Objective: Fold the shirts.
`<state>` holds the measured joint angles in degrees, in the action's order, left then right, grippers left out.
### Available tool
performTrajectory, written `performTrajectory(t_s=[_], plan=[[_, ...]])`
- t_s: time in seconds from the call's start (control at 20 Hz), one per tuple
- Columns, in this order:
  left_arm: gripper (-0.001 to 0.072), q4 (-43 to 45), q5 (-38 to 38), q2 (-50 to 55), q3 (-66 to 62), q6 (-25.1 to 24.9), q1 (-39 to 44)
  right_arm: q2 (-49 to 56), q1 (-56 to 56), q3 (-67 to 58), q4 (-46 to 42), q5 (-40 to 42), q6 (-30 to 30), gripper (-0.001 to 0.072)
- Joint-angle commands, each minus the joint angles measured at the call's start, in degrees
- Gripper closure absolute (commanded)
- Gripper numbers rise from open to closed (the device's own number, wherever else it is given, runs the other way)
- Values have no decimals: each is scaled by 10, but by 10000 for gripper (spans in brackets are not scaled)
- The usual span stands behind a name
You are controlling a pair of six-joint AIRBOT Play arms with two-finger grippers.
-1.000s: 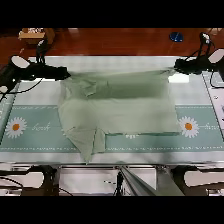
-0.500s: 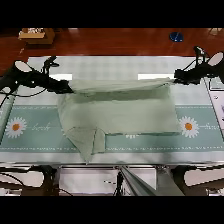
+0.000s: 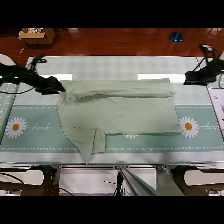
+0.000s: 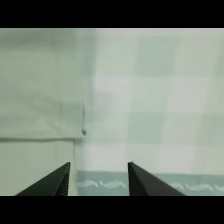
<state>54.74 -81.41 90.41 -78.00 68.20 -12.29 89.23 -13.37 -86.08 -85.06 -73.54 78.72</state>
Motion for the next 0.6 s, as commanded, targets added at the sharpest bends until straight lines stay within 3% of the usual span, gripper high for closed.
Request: performTrajectory(t_s=[0.0, 0.15, 0.2, 0.25, 0.35, 0.55], plan=[[167, 3, -67, -61, 10, 38, -63, -68, -29, 3, -60, -83, 9, 267], [166, 5, -58, -155, 140, 12, -103, -113, -75, 83, -57, -90, 4, 266], [165, -17, -32, -189, 204, 4, -116, -120, -90, 115, -38, -90, -11, 237], [164, -48, -14, -216, 261, -14, -127, -125, -106, 148, -1, -91, -34, 149], [161, -72, -9, -251, 358, -33, -146, -125, -128, 194, 70, -108, -57, 147], [160, -72, -3, -260, 470, -46, -148, -126, -134, 221, 103, -106, -64, 153]])
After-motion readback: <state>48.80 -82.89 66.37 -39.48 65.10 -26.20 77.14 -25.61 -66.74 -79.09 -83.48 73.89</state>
